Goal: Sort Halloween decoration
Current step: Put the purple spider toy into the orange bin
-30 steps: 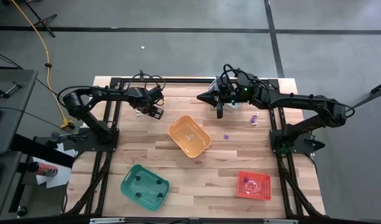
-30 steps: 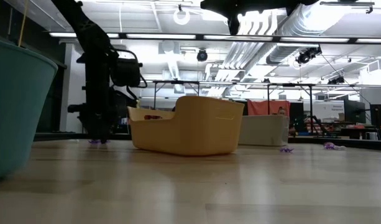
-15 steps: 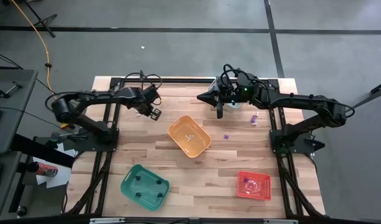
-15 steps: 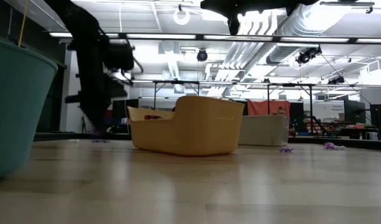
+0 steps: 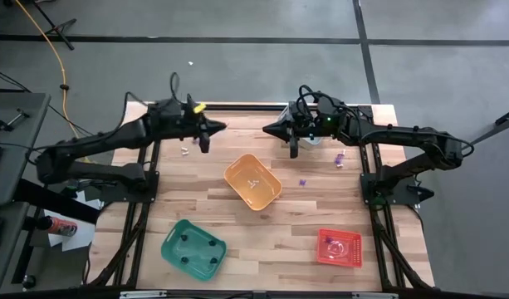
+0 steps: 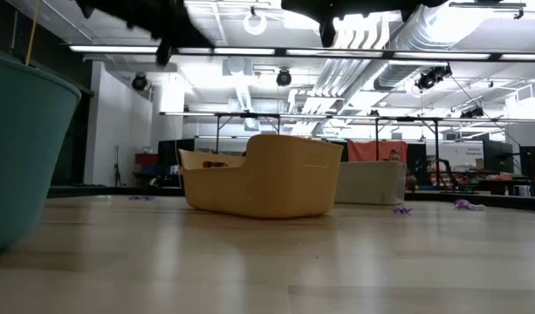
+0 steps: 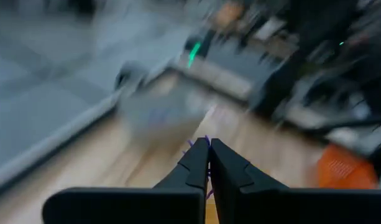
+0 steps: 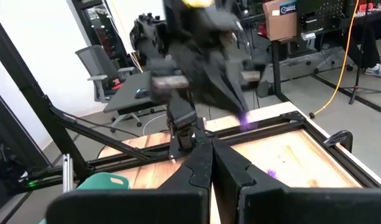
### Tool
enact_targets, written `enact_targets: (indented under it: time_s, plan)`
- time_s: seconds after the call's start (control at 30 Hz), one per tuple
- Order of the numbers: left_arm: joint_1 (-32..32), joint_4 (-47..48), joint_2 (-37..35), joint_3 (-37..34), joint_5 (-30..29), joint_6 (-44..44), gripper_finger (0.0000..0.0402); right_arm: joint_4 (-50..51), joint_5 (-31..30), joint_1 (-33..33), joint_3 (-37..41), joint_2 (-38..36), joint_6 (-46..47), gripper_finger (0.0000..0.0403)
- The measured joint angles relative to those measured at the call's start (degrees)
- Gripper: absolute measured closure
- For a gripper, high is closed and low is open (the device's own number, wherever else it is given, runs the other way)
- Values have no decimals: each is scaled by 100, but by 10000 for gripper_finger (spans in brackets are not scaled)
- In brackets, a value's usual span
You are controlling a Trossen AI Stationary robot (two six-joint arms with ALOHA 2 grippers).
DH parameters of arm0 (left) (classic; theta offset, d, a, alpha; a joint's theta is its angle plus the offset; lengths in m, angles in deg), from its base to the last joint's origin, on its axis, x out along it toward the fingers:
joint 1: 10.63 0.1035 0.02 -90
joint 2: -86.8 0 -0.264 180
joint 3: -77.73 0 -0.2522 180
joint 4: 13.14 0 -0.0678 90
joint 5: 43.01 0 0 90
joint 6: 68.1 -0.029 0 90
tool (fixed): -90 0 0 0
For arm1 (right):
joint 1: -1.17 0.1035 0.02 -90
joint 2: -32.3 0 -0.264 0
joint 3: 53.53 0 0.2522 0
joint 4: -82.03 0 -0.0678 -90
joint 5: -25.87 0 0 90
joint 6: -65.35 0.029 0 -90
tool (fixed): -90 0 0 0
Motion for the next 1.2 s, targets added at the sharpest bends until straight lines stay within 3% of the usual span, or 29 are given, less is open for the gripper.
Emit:
enact_targets:
  time_s: [0.23,0.7,0.83,1.07,1.2]
  plan:
    - [-589,-1916,92,9,39,-196,401,-432,0,173,0,0,-2,403]
    - [-842,-2308,320,7,319,-106,401,-640,-204,273,-11,94,187,395]
    - [-889,-2523,319,7,332,-122,401,-743,-383,387,-9,286,223,354]
    - [-1025,-2759,540,7,345,-90,401,-1542,-671,522,-4,729,750,240]
    - [-1159,-3143,804,7,346,-90,401,-1624,-665,520,-2,851,874,205]
